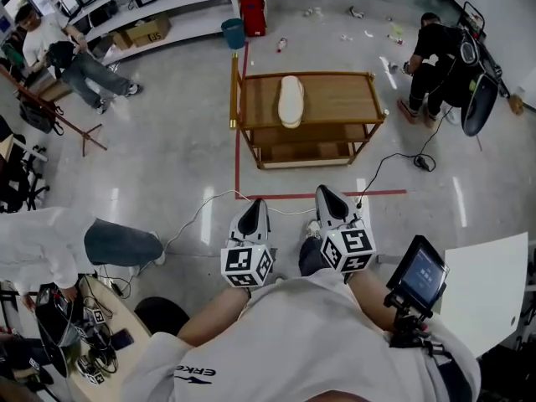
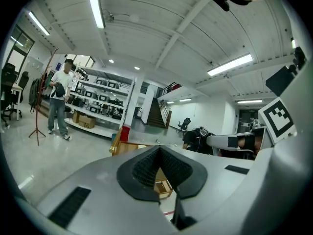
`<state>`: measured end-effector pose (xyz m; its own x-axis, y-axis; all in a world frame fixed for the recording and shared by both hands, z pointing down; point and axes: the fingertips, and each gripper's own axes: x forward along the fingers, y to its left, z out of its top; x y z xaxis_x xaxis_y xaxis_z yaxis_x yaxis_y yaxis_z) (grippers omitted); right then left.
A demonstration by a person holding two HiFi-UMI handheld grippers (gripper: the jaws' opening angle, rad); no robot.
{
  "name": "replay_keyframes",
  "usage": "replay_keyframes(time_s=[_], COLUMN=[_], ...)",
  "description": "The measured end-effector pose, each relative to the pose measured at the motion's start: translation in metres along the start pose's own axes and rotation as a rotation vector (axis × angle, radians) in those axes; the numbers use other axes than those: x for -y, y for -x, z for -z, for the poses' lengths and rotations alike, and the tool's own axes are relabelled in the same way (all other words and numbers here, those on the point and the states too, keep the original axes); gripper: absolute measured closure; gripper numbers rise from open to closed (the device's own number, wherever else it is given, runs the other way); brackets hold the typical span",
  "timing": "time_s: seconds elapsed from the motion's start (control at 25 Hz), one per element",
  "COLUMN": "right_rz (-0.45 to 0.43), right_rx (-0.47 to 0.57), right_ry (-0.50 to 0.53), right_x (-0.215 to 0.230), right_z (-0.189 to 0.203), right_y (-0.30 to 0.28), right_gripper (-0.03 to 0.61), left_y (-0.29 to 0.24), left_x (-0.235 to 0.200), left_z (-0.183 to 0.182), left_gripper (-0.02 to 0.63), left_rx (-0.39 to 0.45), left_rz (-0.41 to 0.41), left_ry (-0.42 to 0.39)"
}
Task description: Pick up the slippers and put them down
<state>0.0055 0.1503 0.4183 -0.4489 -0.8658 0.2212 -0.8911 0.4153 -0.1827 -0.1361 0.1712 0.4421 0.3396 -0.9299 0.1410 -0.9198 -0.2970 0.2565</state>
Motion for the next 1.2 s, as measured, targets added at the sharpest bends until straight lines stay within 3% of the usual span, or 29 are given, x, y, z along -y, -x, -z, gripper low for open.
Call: replay_keyframes(time_s=[0.4,0.68,0.92,1.2], right_rz=[-0.049,-0.089,-0.081,-0.033], right_rx=[-0.039,-0.077,-0.133,-0.21], right_ry=[-0.044,-0.068,-0.106,-0.143], right_x=[0.092,0.142,0.166,0.189], right_z=[-0.042,-0.054,-0.048,-0.016], right_y=[-0.106,-0.16,-0.206,-0.269], right_gripper=[0.575,0.574,0.574,0.574], left_y=[-0.145,-0.215,-0.253,-0.306], left_x=[-0.002,0.0,-0.021,-0.061], left_z=[-0.035,-0.04,-0.035,-0.011], left_gripper=[0.612,0.612,0.612,0.612], left_rx=[-0.038,-0.075,-0.126,-0.188], left_rz=[-0.048,-0.082,-0.101,-0.064], left_ry=[-0.038,-0.057,-0.059,-0.051])
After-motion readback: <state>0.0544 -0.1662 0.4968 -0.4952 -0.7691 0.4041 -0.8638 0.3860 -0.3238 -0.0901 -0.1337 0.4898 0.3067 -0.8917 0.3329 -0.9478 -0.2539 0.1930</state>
